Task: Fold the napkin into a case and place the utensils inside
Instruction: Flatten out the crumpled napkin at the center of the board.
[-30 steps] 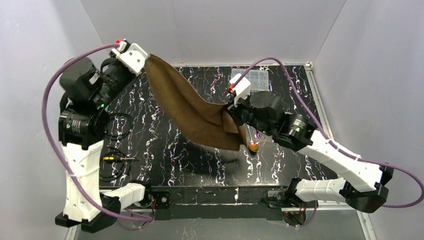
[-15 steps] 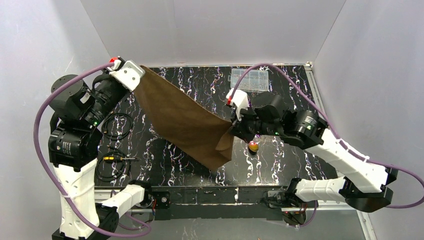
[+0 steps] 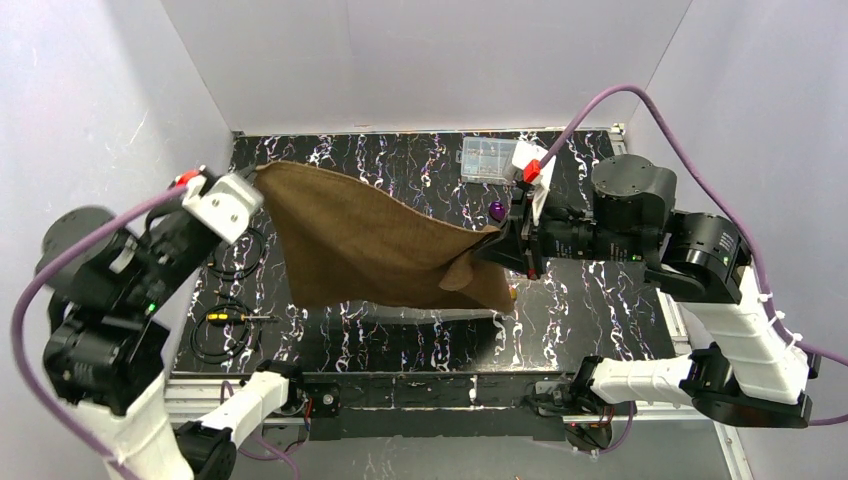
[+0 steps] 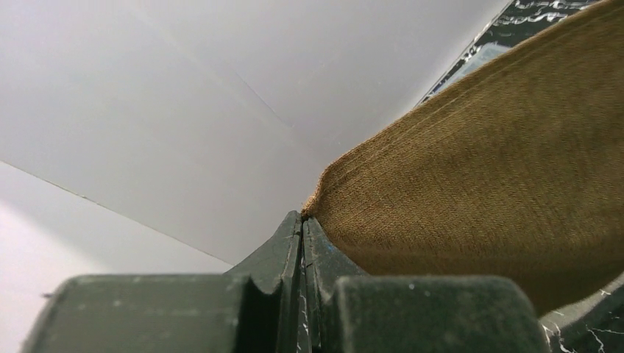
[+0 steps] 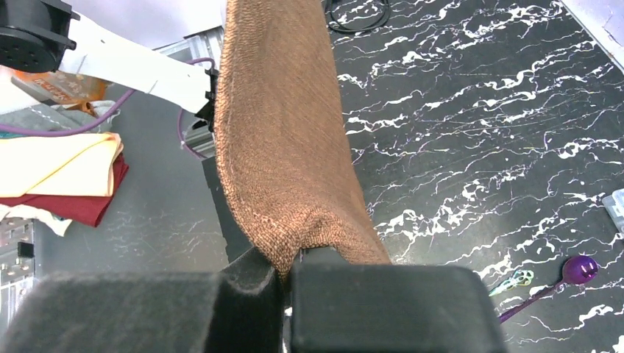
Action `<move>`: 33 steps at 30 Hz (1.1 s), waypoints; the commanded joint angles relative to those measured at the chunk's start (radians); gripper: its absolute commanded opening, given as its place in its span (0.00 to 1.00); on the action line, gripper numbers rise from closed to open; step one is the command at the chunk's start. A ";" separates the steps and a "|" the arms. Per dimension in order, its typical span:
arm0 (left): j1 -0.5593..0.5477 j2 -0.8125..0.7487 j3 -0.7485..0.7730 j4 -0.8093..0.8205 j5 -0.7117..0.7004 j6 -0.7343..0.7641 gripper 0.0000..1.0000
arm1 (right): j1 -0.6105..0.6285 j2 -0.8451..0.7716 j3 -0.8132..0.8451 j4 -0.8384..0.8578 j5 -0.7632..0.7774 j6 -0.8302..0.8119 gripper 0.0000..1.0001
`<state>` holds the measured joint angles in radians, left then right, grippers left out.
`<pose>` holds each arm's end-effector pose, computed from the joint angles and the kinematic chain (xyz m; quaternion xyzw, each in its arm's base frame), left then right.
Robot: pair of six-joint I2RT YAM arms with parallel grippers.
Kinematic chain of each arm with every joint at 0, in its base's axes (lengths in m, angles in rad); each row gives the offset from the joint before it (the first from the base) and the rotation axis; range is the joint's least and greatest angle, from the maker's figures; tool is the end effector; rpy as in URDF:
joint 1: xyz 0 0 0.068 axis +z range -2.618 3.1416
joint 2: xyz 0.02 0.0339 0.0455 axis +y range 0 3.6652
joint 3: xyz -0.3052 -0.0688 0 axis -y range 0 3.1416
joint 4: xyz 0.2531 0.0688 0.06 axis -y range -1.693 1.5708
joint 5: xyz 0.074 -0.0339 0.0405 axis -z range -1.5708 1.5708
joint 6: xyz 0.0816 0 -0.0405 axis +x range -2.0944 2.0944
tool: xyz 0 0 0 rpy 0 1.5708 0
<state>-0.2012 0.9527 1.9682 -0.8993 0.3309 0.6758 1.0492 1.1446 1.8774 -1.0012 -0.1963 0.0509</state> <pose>0.0689 -0.0411 0.6265 0.3898 0.5415 0.0668 0.7419 0.0810 0.1730 0.5645 -0.4310 0.6665 0.3818 0.4735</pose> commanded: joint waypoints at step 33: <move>0.052 0.300 -0.602 0.614 -0.262 0.066 0.00 | -0.558 0.592 -0.194 0.499 -0.037 -0.180 0.01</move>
<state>-0.1638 1.1740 1.2766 -0.3885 0.0635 0.7410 0.5457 1.7668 1.5955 -0.6697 -0.2272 -0.1562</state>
